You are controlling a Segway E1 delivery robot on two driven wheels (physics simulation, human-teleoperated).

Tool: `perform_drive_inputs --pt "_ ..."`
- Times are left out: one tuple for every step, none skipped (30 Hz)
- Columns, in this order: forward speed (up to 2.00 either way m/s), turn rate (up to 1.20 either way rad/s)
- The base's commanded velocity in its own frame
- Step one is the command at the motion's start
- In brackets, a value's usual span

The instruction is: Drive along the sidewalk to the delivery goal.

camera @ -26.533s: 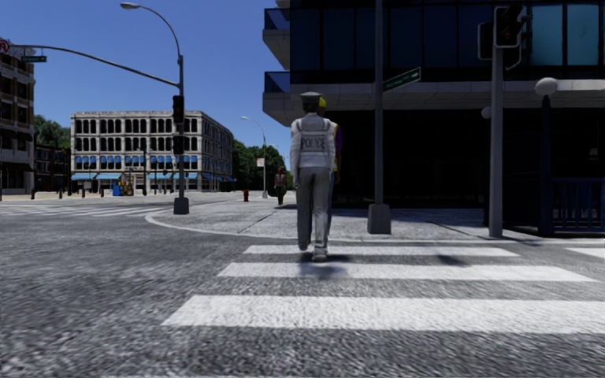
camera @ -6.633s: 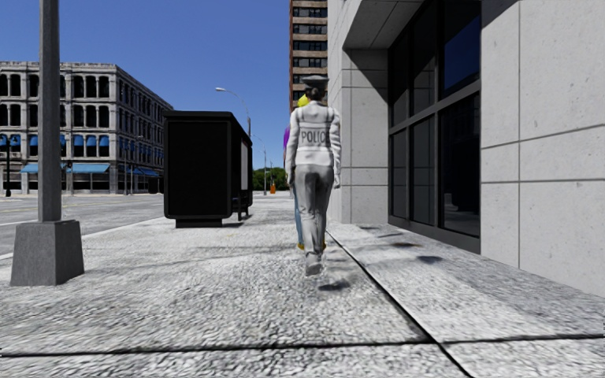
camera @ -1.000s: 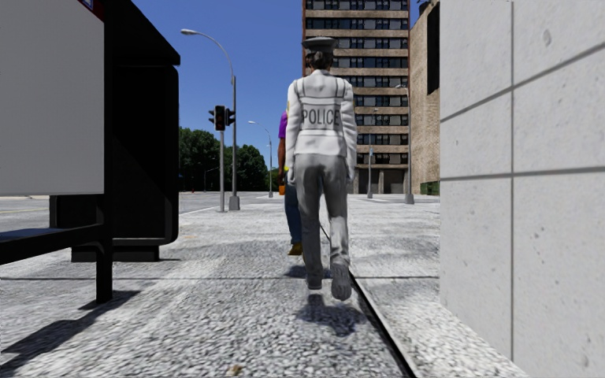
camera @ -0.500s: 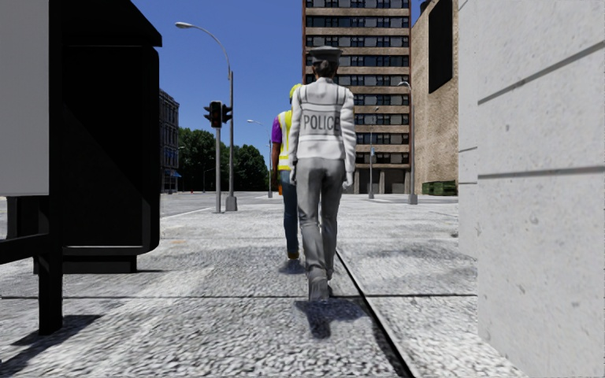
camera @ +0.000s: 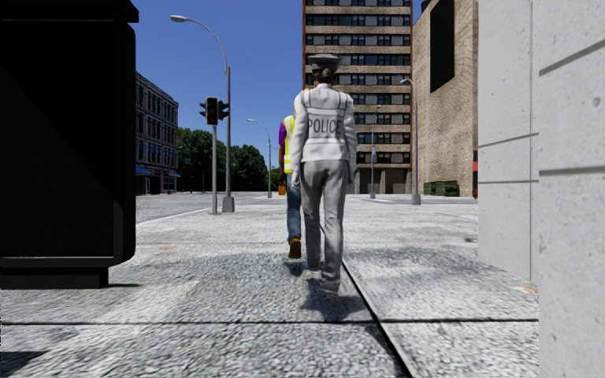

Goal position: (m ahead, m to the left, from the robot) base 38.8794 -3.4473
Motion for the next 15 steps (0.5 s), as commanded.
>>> perform_drive_inputs --pt "0.85 0.0" --pt "0.85 0.0" --pt "0.85 0.0" --pt "0.85 0.0" --pt "0.85 0.0" --pt "0.84 0.0" --pt "0.84 0.0" --pt "0.82 0.0" --pt "0.81 0.0" --pt "0.8 0.0" --pt "0.8 0.0" --pt "0.8 0.0" --pt "0.79 0.0" --pt "0.79 0.0" --pt "0.79 0.0"
